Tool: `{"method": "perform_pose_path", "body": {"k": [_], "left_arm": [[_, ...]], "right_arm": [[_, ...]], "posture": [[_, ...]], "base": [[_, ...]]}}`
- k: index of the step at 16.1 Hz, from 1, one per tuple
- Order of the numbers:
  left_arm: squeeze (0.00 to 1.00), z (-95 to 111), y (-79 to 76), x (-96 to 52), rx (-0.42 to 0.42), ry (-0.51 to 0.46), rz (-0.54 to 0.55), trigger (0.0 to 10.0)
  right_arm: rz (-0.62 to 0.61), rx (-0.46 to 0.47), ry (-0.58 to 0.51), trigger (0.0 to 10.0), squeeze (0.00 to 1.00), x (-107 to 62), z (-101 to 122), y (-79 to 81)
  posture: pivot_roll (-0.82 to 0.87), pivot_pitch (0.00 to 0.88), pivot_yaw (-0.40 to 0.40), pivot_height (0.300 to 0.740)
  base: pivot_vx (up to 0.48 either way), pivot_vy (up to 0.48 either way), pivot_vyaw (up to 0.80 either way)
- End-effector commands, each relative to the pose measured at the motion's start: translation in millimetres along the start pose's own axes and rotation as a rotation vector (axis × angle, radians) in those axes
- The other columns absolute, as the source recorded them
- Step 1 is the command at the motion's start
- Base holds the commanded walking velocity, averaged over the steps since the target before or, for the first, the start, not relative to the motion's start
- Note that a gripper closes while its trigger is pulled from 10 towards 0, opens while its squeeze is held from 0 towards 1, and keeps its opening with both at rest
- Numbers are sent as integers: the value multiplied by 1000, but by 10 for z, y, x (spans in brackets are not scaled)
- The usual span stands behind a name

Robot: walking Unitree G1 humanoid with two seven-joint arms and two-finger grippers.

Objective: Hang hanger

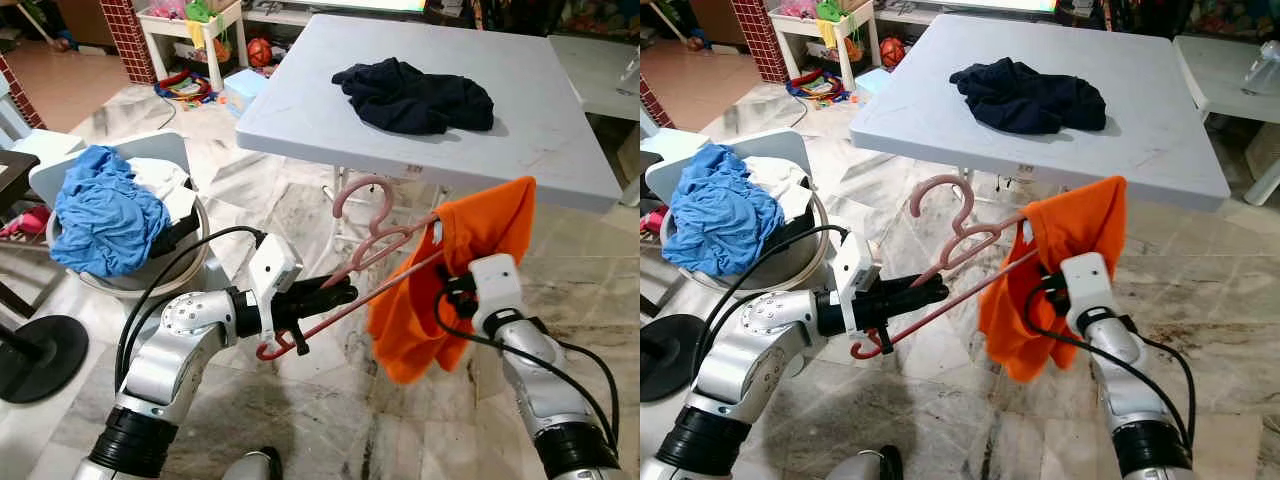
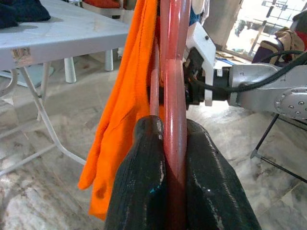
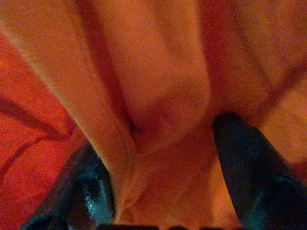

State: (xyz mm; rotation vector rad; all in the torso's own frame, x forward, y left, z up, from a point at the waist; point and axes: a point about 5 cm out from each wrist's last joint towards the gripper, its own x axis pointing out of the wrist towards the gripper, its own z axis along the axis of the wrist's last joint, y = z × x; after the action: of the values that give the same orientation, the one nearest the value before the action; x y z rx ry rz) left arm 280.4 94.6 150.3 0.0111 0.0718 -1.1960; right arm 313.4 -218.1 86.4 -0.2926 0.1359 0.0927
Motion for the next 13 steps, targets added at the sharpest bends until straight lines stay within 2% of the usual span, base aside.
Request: {"method": "perform_pose_path", "body": {"k": [1, 8, 13], "left_arm": [[0, 166, 1, 24, 43, -55, -12, 0], [0, 148, 21, 23, 46, -44, -5, 0], [0, 122, 22, 8, 50, -32, 0, 0]], "right_arm": [[-47, 10, -18, 0, 0, 19, 44, -83], [-142, 47, -40, 0, 0, 43, 52, -193], [-216, 73, -60, 0, 0, 45, 85, -331]], "posture": [[44, 93, -8, 740], [43, 92, -4, 740], [42, 92, -12, 740]], "base": [[0, 0, 0], [0, 0, 0], [0, 0, 0]]}}
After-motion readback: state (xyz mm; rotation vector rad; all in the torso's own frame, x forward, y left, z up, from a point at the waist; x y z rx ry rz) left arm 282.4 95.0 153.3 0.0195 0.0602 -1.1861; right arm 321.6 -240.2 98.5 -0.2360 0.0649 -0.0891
